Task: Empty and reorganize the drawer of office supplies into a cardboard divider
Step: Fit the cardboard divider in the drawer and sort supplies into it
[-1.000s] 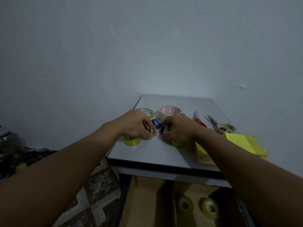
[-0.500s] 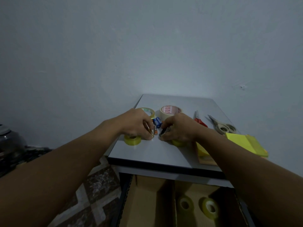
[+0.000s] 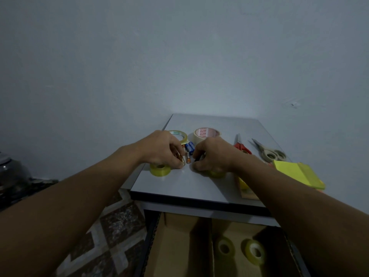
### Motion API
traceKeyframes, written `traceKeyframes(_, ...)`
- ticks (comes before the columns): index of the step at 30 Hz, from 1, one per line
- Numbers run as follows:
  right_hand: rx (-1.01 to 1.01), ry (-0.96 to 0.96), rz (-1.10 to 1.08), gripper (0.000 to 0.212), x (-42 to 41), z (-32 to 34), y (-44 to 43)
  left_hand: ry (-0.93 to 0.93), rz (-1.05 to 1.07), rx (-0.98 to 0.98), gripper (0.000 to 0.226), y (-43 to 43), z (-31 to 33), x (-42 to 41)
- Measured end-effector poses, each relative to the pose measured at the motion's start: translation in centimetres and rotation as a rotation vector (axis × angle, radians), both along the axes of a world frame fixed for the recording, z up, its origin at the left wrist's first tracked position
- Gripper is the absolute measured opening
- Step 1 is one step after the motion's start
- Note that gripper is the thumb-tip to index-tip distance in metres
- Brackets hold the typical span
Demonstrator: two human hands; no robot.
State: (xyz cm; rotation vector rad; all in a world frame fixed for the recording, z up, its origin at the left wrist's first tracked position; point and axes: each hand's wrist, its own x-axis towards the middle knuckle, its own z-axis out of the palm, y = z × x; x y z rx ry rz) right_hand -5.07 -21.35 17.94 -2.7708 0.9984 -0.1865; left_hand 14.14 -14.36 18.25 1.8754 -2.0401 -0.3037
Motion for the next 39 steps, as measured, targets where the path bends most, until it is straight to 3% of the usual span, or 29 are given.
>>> traceKeyframes(7,-0.020,-0.025,0.012,0.032,-0.3,0.4,0.2,0.062,0.015,-0.030,0.032,0.5,-0.1,0.1)
traceKeyframes(22,-0.049,-0.406,-0.018,0.019,-2.8,2.9,3.9,0.249,-0.001,-0.120,0.030,5.1,3.7,-1.1)
traceKeyframes(34,0.039,-0.624,-0.089,0.014,-8.8,1.5,12.6,0.449,-0.014,0.029,0.033,17.3,-0.2,-5.4)
traceKeyframes(39,0.111,-0.645,-0.086,0.014,-10.5,-0.8,16.3,0.412,-0.039,0.186,0.034,20.6,-4.7,-8.1)
